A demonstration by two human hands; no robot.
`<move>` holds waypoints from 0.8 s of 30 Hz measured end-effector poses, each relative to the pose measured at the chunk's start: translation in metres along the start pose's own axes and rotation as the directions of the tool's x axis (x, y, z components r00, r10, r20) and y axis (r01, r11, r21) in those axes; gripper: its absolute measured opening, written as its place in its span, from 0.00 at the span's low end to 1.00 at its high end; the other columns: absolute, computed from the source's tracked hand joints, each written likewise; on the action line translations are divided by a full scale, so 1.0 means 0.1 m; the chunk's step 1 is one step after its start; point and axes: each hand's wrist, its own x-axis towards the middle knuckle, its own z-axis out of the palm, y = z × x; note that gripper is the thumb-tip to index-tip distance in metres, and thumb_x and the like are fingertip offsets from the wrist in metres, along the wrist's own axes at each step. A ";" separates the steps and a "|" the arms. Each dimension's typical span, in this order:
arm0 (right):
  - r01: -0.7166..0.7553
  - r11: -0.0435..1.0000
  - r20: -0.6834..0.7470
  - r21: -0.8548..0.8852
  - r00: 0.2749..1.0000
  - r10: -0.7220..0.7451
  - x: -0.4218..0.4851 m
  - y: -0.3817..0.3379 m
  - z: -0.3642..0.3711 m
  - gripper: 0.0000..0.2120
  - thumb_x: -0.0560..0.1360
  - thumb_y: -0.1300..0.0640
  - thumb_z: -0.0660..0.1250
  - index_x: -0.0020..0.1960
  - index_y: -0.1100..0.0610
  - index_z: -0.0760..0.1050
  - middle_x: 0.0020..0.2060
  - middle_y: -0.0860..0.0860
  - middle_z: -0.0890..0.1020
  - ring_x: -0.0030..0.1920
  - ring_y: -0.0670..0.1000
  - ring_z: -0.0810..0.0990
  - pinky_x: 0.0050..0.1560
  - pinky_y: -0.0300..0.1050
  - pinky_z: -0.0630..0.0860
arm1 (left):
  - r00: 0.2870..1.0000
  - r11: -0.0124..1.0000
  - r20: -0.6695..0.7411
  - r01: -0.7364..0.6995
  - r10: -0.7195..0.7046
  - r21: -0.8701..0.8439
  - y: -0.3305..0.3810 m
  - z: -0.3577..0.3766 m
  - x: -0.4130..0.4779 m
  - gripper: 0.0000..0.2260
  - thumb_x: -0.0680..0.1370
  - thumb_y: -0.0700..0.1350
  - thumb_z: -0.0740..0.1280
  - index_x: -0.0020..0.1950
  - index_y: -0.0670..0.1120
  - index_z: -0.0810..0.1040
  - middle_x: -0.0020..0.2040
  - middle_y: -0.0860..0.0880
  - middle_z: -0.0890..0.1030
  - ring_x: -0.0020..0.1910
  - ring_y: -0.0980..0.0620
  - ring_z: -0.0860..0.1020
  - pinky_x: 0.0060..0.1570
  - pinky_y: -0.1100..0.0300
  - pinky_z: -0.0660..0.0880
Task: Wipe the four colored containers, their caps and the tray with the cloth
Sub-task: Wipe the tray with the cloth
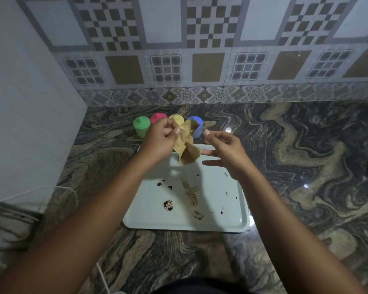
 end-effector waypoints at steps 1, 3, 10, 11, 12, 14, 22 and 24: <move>0.037 0.998 0.001 -0.050 0.999 -0.037 -0.02 0.00 0.04 0.17 0.77 0.47 0.75 0.61 0.55 0.80 0.56 0.54 0.85 0.51 0.56 0.88 0.48 0.59 0.86 | 1.000 1.000 0.022 -0.018 0.018 0.014 0.00 -0.02 -0.01 0.02 0.81 0.40 0.65 0.50 0.42 0.75 0.36 0.45 0.80 0.30 0.57 0.72 0.33 0.63 0.69; 0.167 0.957 -0.032 -0.236 0.983 -0.180 -0.02 0.01 0.13 0.22 0.73 0.50 0.79 0.64 0.52 0.79 0.54 0.54 0.86 0.50 0.53 0.87 0.49 0.55 0.86 | 0.998 1.000 0.064 -0.007 0.008 -0.017 -0.02 -0.05 -0.02 0.02 0.81 0.41 0.65 0.50 0.43 0.75 0.38 0.41 0.81 0.35 0.53 0.74 0.37 0.61 0.70; 0.312 0.840 0.130 -0.444 0.950 -0.284 0.03 0.01 0.23 0.47 0.65 0.46 0.84 0.78 0.50 0.67 0.70 0.50 0.77 0.64 0.48 0.79 0.64 0.48 0.77 | 0.950 0.783 0.222 0.306 -0.218 -0.542 0.06 -0.21 -0.04 0.11 0.84 0.37 0.58 0.44 0.47 0.73 0.45 0.46 0.80 0.43 0.48 0.80 0.43 0.51 0.79; 0.263 0.890 0.147 -0.373 0.964 -0.224 0.04 0.00 0.23 0.44 0.66 0.48 0.84 0.77 0.50 0.69 0.67 0.52 0.81 0.63 0.49 0.81 0.63 0.50 0.79 | 0.941 0.745 0.264 0.331 -0.213 -0.580 0.06 -0.25 -0.04 0.10 0.84 0.38 0.57 0.46 0.46 0.74 0.46 0.45 0.81 0.44 0.47 0.81 0.43 0.50 0.80; 0.218 0.934 0.158 -0.284 0.971 -0.178 0.06 0.00 0.22 0.37 0.67 0.51 0.84 0.72 0.50 0.73 0.60 0.54 0.84 0.59 0.51 0.84 0.60 0.52 0.81 | 0.937 0.717 0.280 0.340 -0.208 -0.608 0.04 -0.29 -0.04 0.10 0.84 0.38 0.57 0.47 0.46 0.75 0.46 0.45 0.82 0.45 0.47 0.82 0.43 0.49 0.80; 0.166 0.981 0.175 -0.099 0.973 -0.147 0.07 -0.03 0.20 0.20 0.70 0.59 0.82 0.59 0.51 0.80 0.49 0.55 0.87 0.50 0.54 0.87 0.52 0.52 0.83 | 0.941 0.694 0.249 0.337 -0.229 -0.636 0.00 -0.35 -0.02 0.10 0.84 0.36 0.57 0.49 0.48 0.74 0.45 0.47 0.82 0.43 0.49 0.81 0.40 0.53 0.81; 0.010 0.982 0.356 0.188 0.931 -0.078 0.01 -0.16 0.17 0.21 0.74 0.47 0.76 0.58 0.60 0.77 0.54 0.57 0.85 0.56 0.60 0.84 0.56 0.58 0.80 | 0.900 0.745 0.400 0.386 -0.174 -0.544 -0.12 -0.45 -0.05 0.10 0.80 0.35 0.61 0.55 0.45 0.79 0.45 0.49 0.85 0.47 0.51 0.81 0.43 0.58 0.81; -0.043 0.970 0.387 0.237 0.921 -0.053 -0.01 -0.23 0.18 0.20 0.75 0.46 0.74 0.58 0.60 0.78 0.51 0.54 0.87 0.50 0.55 0.86 0.50 0.51 0.84 | 0.873 0.740 0.477 0.389 -0.105 -0.548 -0.15 -0.49 -0.07 0.17 0.75 0.37 0.70 0.63 0.43 0.78 0.56 0.46 0.84 0.54 0.49 0.82 0.50 0.56 0.81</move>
